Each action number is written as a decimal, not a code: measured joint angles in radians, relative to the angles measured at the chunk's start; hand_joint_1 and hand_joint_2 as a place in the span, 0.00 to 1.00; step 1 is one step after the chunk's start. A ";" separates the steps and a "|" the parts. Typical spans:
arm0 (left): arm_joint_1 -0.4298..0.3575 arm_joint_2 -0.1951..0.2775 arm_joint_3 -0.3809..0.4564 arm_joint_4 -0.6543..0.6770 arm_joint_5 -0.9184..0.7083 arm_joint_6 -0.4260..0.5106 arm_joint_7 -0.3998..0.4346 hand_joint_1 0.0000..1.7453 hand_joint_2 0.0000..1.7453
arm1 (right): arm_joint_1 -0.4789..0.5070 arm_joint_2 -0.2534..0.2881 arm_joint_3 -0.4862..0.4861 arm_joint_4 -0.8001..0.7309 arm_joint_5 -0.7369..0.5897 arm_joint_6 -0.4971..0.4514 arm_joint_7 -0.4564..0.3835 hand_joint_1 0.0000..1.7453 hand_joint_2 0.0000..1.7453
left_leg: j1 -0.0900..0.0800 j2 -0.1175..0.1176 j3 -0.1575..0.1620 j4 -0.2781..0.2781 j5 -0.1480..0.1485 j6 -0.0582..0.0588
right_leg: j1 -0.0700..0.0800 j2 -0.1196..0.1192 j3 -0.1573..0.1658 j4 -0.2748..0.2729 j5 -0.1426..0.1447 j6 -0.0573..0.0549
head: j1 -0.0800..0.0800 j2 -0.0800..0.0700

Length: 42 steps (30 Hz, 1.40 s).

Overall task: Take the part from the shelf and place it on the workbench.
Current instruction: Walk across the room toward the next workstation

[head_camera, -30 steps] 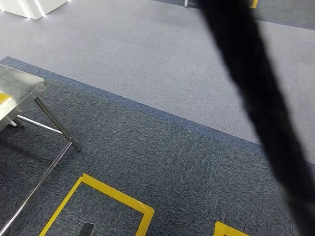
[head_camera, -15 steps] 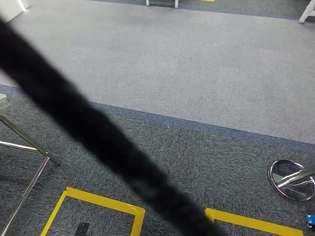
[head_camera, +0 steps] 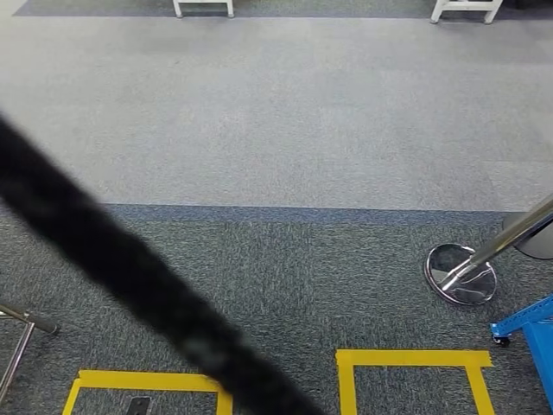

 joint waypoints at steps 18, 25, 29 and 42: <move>-0.053 -0.036 0.015 0.000 -0.024 0.046 0.041 0.00 0.00 | -0.010 -0.011 0.003 0.001 -0.023 0.020 0.107 0.00 0.00 | -0.009 0.160 0.008 0.010 -0.019 -0.009 | 0.014 -0.178 0.034 -0.018 -0.021 -0.024 | 0.011 0.000; -0.055 -0.043 0.015 0.000 -0.027 0.043 0.042 0.00 0.00 | -0.013 -0.011 -0.005 0.001 -0.048 0.034 0.138 0.00 0.00 | -0.004 0.077 -0.095 0.217 -0.073 -0.014 | 0.012 -0.072 0.037 -0.014 -0.013 -0.036 | 0.007 0.000; -0.061 -0.038 0.015 0.000 -0.027 0.034 0.046 0.00 0.00 | -0.015 -0.011 -0.007 0.001 -0.046 0.037 0.144 0.00 0.00 | 0.000 0.004 -0.021 0.011 0.019 -0.005 | 0.009 -0.019 0.024 -0.002 -0.017 -0.020 | 0.007 0.000; -0.066 -0.032 0.015 0.000 -0.027 0.007 0.051 0.00 0.00 | -0.016 -0.020 -0.011 0.000 -0.039 0.035 0.152 0.00 0.00 | -0.005 0.157 -0.010 -0.015 0.020 0.020 | 0.000 -0.181 -0.020 0.087 -0.060 0.025 | 0.019 0.000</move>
